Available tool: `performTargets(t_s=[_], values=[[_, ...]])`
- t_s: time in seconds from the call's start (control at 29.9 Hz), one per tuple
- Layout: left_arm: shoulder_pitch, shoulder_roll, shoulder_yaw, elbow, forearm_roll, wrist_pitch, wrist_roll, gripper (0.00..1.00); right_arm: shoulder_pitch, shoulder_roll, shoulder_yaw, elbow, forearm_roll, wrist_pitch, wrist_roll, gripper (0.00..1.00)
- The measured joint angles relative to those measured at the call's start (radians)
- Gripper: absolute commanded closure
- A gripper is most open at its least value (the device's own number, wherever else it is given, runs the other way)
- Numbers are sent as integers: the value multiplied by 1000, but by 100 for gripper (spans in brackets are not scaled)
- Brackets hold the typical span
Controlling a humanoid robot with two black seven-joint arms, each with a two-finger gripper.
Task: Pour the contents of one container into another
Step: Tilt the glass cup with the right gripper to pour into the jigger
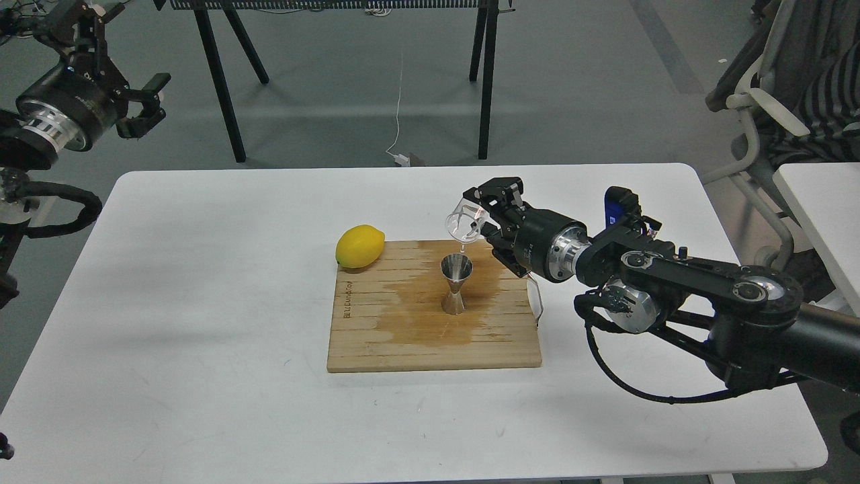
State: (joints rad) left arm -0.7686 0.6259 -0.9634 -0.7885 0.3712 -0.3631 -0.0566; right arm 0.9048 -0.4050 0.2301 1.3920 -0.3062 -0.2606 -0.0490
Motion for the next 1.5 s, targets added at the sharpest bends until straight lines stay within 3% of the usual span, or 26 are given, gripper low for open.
performTargets(t_s=[1.5], values=[[-4,0,2,0,0,0,0,0,28,18,-48,-27,-95,0,10,88]])
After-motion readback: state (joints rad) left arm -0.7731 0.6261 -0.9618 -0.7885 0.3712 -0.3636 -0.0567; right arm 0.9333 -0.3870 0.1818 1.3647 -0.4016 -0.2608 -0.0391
